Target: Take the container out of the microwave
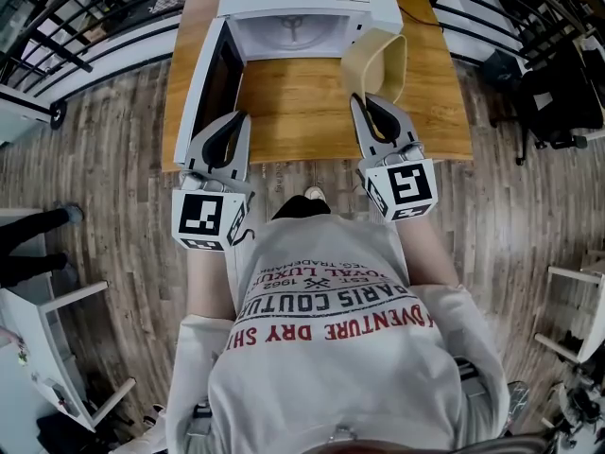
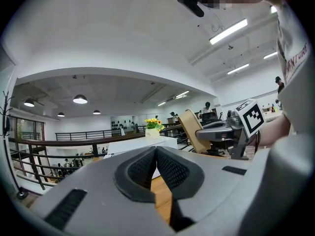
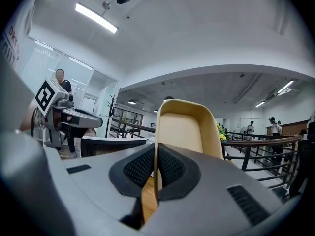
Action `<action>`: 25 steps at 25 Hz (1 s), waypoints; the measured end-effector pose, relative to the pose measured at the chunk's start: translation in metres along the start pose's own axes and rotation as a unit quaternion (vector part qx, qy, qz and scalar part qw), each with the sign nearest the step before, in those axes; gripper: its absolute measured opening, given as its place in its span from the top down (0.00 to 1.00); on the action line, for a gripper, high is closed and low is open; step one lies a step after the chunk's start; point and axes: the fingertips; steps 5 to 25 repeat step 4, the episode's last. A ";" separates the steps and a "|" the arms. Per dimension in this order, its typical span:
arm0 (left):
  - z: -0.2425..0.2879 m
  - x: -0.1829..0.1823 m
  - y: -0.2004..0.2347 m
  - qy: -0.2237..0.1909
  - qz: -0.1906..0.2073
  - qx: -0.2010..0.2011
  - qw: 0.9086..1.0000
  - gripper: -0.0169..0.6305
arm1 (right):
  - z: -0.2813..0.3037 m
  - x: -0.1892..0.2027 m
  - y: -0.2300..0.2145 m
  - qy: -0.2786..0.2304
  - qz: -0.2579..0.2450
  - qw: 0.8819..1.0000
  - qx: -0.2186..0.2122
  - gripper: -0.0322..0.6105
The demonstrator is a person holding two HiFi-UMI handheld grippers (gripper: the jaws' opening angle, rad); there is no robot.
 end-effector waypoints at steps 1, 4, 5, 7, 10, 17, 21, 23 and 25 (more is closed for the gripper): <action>0.000 0.001 0.000 0.000 -0.001 0.000 1.000 0.95 | -0.001 0.000 0.001 0.000 0.001 1.000 0.000 0.90; 0.000 0.002 -0.002 0.001 -0.005 0.002 1.000 0.95 | -0.003 0.001 0.002 -0.001 0.004 1.000 0.001 0.90; 0.000 0.002 -0.002 0.001 -0.005 0.002 1.000 0.95 | -0.003 0.001 0.002 -0.001 0.004 1.000 0.001 0.90; 0.000 0.002 -0.002 0.001 -0.005 0.002 1.000 0.95 | -0.003 0.001 0.002 -0.001 0.004 1.000 0.001 0.90; 0.000 0.002 -0.002 0.001 -0.005 0.002 1.000 0.95 | -0.003 0.001 0.002 -0.001 0.004 1.000 0.001 0.90; 0.000 0.002 -0.002 0.001 -0.005 0.002 1.000 0.95 | -0.003 0.001 0.002 -0.001 0.004 1.000 0.001 0.90; 0.000 0.002 -0.002 0.001 -0.005 0.002 1.000 0.95 | -0.003 0.001 0.002 -0.001 0.004 1.000 0.001 0.90; 0.000 0.002 -0.002 0.001 -0.005 0.002 1.000 0.95 | -0.003 0.001 0.002 -0.001 0.004 1.000 0.001 0.90; 0.000 0.002 -0.002 0.001 -0.005 0.002 1.000 0.95 | -0.003 0.001 0.002 -0.001 0.004 1.000 0.001 0.90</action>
Point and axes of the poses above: the fingertips, and each gripper's own axes: z forward along the fingers, y to its left, x out of its underside, and after that the axes turned 4 degrees about z, right-handed
